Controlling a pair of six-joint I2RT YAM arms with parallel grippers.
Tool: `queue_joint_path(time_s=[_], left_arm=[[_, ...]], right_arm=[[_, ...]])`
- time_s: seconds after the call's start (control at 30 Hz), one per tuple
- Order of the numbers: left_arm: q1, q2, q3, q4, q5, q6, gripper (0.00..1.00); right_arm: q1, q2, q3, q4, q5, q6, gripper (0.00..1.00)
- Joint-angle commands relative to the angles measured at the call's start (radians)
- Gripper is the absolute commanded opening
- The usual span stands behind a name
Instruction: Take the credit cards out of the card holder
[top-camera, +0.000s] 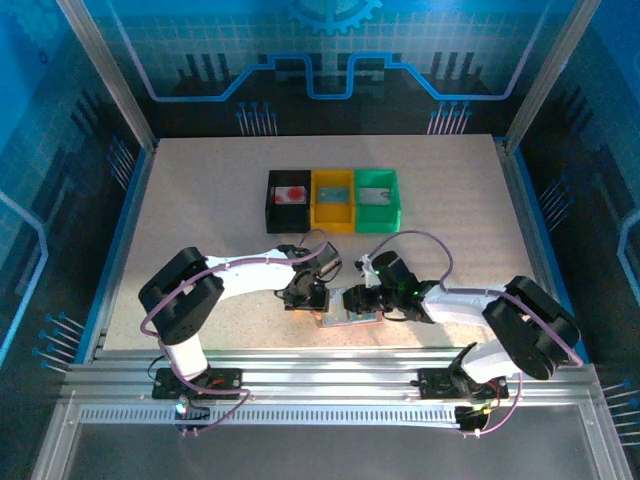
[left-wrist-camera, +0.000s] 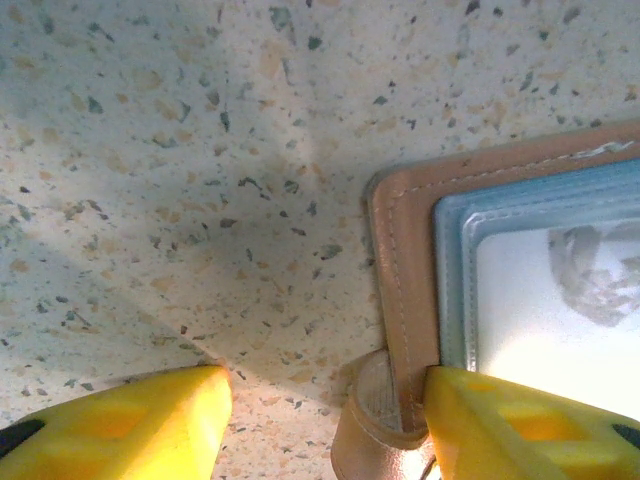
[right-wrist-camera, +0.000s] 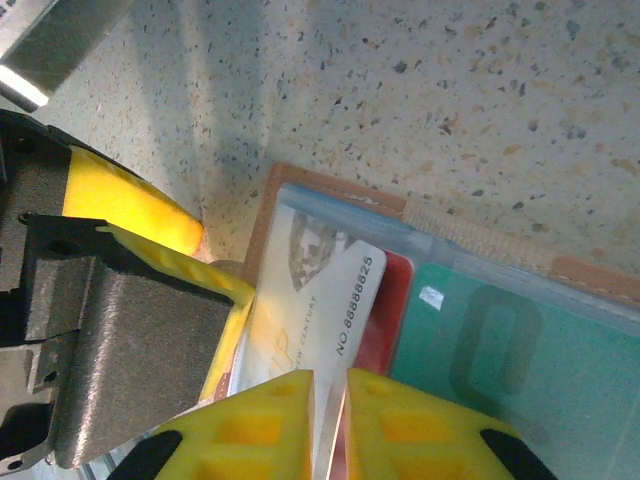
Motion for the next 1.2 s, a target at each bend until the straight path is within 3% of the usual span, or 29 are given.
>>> queue_joint_path(time_s=[0.0,0.43,0.8,1.17], left_arm=[[-0.019,0.155,-0.070,0.161,0.102,-0.001,0.56],[-0.019,0.150,-0.069,0.158,0.102,-0.001,0.56],[-0.019,0.142,-0.066,0.148,0.096,0.003,0.56],[-0.018,0.135,-0.070,0.144,0.095,0.002,0.57]], right_arm=[[0.033,-0.016,-0.001,0.102,-0.111,0.001,0.15],[0.048,-0.020,-0.003,0.102,-0.115,-0.006,0.12],[0.052,-0.092,-0.021,0.051,-0.054,-0.026,0.00],[0.021,-0.138,-0.038,0.017,-0.037,-0.028,0.00]])
